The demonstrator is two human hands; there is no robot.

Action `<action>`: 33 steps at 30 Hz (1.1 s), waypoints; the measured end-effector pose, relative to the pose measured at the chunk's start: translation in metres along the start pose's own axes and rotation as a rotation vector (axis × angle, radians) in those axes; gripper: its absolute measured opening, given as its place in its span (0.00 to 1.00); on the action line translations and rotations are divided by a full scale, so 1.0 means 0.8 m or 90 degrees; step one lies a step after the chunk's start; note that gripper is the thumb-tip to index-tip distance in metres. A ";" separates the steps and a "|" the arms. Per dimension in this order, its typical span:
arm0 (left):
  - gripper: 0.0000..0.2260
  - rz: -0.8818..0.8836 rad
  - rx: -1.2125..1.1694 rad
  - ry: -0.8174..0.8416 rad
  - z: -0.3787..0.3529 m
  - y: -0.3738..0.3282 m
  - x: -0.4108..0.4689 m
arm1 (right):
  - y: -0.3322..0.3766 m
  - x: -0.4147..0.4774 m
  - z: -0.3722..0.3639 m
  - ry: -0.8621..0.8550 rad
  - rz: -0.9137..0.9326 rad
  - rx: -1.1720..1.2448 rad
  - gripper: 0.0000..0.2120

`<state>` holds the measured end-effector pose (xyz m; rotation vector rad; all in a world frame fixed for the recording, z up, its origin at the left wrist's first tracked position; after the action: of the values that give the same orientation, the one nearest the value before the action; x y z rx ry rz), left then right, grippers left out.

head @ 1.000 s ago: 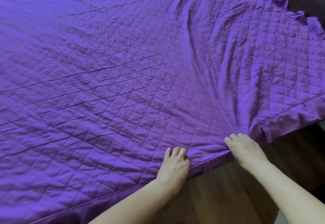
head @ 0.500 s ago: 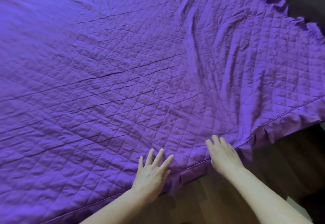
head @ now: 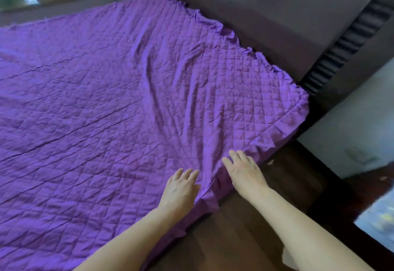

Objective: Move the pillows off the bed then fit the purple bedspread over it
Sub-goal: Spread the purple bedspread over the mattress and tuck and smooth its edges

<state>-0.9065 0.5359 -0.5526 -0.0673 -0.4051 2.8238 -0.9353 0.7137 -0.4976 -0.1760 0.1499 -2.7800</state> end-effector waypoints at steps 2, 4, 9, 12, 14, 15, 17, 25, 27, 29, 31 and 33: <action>0.25 -0.018 -0.031 -0.031 0.002 -0.016 0.022 | -0.028 0.001 -0.003 0.017 -0.028 -0.008 0.17; 0.18 -0.029 -0.052 -0.093 0.007 -0.030 0.043 | -0.050 0.005 -0.001 0.012 -0.043 0.007 0.17; 0.11 -0.070 -0.055 -0.158 0.006 -0.063 0.097 | -0.112 0.031 -0.015 0.024 -0.054 -0.014 0.16; 0.05 -0.066 -0.055 -0.159 -0.003 -0.074 0.139 | -0.154 0.060 -0.031 0.055 -0.067 -0.046 0.15; 0.07 -0.053 -0.052 -0.132 -0.020 -0.076 0.171 | -0.178 0.087 -0.048 0.035 -0.067 -0.037 0.16; 0.08 -0.048 -0.054 -0.110 -0.029 -0.077 0.183 | -0.187 0.097 -0.059 0.039 -0.059 -0.036 0.18; 0.09 -0.037 -0.052 -0.075 -0.048 -0.079 0.201 | -0.207 0.112 -0.080 0.074 -0.053 -0.050 0.19; 0.18 -0.022 0.050 -0.027 -0.091 -0.102 0.256 | -0.268 0.136 -0.146 0.111 -0.039 -0.074 0.17; 0.21 -0.012 0.083 -0.030 -0.100 -0.110 0.267 | -0.280 0.141 -0.160 0.097 -0.034 -0.072 0.17; 0.23 0.007 0.097 -0.015 -0.110 -0.119 0.275 | -0.289 0.150 -0.172 0.090 -0.011 -0.091 0.15; 0.22 0.017 0.124 -0.018 -0.117 -0.126 0.283 | -0.297 0.164 -0.183 0.072 0.026 -0.111 0.17; 0.19 0.022 0.131 -0.027 -0.125 -0.134 0.287 | -0.296 0.175 -0.186 0.062 0.075 -0.106 0.17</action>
<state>-1.0886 0.7271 -0.6194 0.0294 -0.1209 2.8870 -1.1660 0.8979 -0.6001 -0.0709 0.4041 -2.6590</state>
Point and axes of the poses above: each hand's wrist, its own x-axis towards the middle knuckle, its own z-axis out of the back of the hand, y = z × x, the point moved 3 cm from there along x, towards the middle knuckle, and after that the axes turned 15 degrees about -y, right-handed, at the moved point
